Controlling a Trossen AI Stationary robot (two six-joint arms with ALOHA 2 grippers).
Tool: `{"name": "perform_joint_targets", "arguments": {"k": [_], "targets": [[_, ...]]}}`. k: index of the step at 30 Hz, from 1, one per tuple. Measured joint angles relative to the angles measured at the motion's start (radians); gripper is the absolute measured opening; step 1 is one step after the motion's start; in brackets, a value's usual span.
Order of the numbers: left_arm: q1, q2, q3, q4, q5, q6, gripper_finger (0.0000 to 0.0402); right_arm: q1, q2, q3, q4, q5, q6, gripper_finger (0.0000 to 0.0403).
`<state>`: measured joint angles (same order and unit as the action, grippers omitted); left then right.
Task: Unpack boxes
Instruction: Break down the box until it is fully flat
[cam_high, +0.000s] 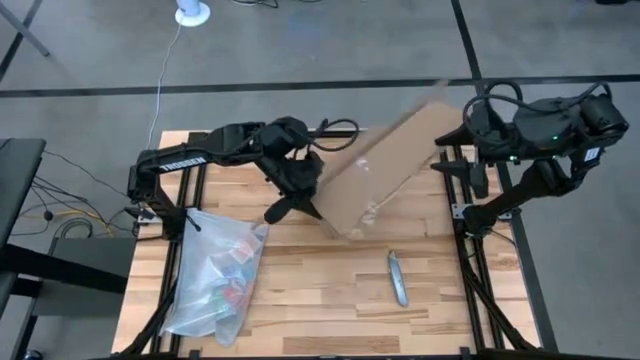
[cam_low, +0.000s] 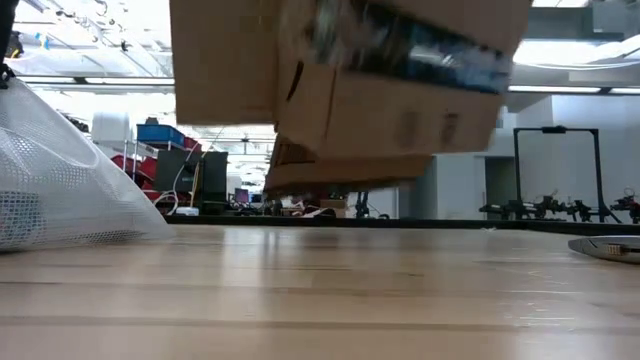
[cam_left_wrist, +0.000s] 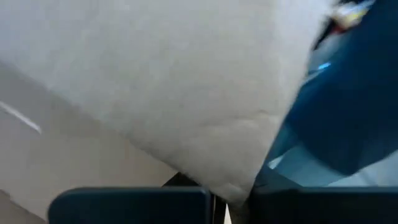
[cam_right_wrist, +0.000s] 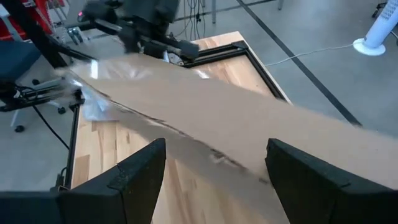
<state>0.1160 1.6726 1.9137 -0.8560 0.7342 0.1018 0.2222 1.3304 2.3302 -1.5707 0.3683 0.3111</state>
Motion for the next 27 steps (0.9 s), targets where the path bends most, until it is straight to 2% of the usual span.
{"name": "perform_joint_targets", "arguments": {"k": [3,5,9,15,18,21,24,27], "targets": [[-0.008,0.0,0.0,0.149,0.123,-0.089,0.0,0.0,-0.012,0.0,0.0,0.0,-0.005,0.026],[-0.017,0.0,0.0,0.258,0.165,-0.148,0.0,0.0,-0.018,0.0,0.001,-0.001,-0.006,0.026],[-0.038,-0.001,0.0,0.416,0.178,-0.222,0.0,0.004,-0.03,0.0,0.002,-0.006,-0.007,0.026],[-0.047,-0.002,-0.05,0.484,0.19,-0.222,0.0001,0.121,-0.013,0.0,-0.002,0.003,-0.074,0.026],[-0.021,-0.003,-0.09,0.488,0.218,-0.226,0.0001,0.184,0.02,0.0,-0.003,0.056,-0.096,0.026],[0.015,-0.005,-0.148,0.561,0.251,-0.275,0.0001,0.242,0.059,-0.001,-0.001,0.129,-0.112,0.026],[0.037,-0.004,-0.203,0.725,0.279,-0.365,0.0001,0.28,0.086,-0.002,-0.001,0.208,-0.127,0.026],[0.053,-0.004,-0.229,0.917,0.327,-0.475,0.0001,0.302,0.091,0.0,0.004,0.238,-0.128,0.026]]}}
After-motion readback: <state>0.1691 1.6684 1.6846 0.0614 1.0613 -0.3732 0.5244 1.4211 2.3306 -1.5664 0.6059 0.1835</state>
